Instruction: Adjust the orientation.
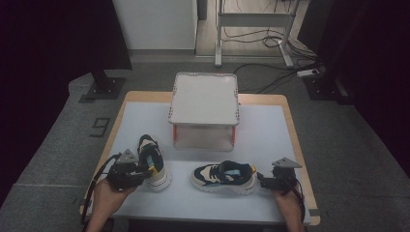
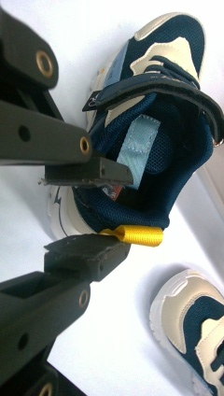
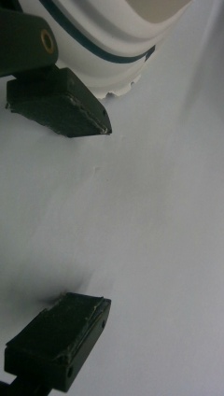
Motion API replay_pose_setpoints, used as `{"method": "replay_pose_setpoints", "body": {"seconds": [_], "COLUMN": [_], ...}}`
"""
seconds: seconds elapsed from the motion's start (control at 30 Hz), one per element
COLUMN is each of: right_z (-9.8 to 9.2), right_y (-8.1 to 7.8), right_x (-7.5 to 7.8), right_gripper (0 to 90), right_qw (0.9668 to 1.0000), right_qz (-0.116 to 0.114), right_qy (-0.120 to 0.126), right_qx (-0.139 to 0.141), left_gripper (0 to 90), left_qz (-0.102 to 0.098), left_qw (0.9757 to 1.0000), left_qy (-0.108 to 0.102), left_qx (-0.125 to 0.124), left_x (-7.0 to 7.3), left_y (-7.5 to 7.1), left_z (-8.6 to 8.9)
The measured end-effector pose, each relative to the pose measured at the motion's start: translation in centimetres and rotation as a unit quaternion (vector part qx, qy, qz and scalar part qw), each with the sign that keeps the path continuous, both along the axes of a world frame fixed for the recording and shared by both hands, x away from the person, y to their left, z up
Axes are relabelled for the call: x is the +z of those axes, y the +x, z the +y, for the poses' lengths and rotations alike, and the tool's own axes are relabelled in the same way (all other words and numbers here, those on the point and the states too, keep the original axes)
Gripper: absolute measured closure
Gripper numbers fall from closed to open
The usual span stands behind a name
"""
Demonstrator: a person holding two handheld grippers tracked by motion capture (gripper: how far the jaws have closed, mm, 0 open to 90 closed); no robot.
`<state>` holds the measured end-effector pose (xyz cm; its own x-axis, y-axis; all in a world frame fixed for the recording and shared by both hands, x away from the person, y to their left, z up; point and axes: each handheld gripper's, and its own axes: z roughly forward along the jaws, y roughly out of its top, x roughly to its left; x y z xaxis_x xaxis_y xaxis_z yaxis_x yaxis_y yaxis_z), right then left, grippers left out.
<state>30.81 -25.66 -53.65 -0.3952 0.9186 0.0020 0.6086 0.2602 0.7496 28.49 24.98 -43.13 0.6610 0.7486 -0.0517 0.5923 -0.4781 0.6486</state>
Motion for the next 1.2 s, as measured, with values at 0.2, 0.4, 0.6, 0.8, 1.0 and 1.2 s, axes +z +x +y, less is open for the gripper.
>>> {"method": "replay_pose_setpoints", "body": {"seconds": [0.2, 0.4, 0.6, 0.8, 1.0, 1.2], "right_z": [0.0, 0.0, 0.0, 0.0, 0.0, 0.0], "right_y": [0.0, 0.0, 0.0, 0.0, 0.0, 0.0], "right_x": [0.0, 0.0, 0.0, 0.0, 0.0, 0.0], "right_gripper": [13.5, 13.5, 13.6, 13.8, 13.8, 13.8], "right_qw": [1.0000, 1.0000, 1.0000, 1.0000, 1.0000, 1.0000], "right_qz": [0.000, -0.001, -0.002, -0.002, -0.002, -0.002], "right_qy": [0.000, 0.000, 0.000, 0.001, 0.001, 0.000], "right_qx": [0.000, 0.000, 0.001, 0.001, 0.000, 0.000], "left_gripper": [30.3, 6.6, 6.0, 12.4, 14.6, 15.2], "left_qz": [0.003, -0.010, -0.006, 0.000, -0.001, -0.009], "left_qw": [0.9982, 0.9919, 0.9907, 0.9911, 0.9873, 0.9832], "left_qy": [0.006, 0.023, 0.032, 0.024, 0.021, 0.038], "left_qx": [0.060, 0.125, 0.132, 0.131, 0.157, 0.178], "left_x": [-0.7, -1.9, -3.3, -3.2, -3.3, -3.0], "left_y": [0.3, 0.4, 0.8, 0.6, 0.5, 0.5], "left_z": [-0.8, -1.9, -2.7, -0.4, 2.8, 4.6]}}
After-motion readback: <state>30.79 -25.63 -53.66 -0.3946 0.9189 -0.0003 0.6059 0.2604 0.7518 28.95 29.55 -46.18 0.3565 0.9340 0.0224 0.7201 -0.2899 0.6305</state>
